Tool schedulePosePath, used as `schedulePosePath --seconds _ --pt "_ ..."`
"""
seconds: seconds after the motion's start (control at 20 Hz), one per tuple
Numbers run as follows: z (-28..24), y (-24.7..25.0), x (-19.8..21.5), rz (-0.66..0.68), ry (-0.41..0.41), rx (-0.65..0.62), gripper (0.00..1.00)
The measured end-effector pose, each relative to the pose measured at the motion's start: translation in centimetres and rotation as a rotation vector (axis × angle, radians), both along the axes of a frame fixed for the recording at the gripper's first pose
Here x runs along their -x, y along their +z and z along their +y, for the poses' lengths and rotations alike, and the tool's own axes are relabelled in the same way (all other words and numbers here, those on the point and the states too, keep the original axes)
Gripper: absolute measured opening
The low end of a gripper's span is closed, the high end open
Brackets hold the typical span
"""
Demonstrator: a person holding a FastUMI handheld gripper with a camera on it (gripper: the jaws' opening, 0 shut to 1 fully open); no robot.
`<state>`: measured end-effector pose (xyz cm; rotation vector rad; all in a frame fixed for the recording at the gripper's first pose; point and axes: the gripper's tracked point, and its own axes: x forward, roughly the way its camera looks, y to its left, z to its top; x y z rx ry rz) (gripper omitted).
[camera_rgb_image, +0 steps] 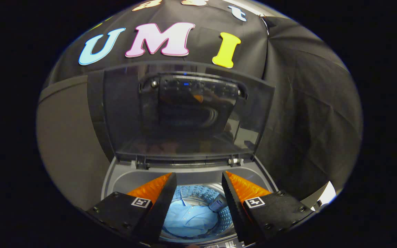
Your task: Put the clothes into the washing machine and then close the washing machine lid.
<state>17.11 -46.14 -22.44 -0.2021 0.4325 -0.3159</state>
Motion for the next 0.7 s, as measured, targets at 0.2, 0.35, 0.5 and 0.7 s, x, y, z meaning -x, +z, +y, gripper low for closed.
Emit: schedulePosePath --seconds 0.2,0.35,0.5,0.7 --pt "0.2 4.1 -1.2 -0.063 -0.006 -0.022 0.84" --pt "0.5 8.2 -2.5 -0.129 0.007 -0.013 0.83" --pt "0.7 12.2 -3.9 -0.187 0.019 -0.006 0.83" --pt "1.4 17.8 -6.8 -0.289 0.062 -0.028 0.83"
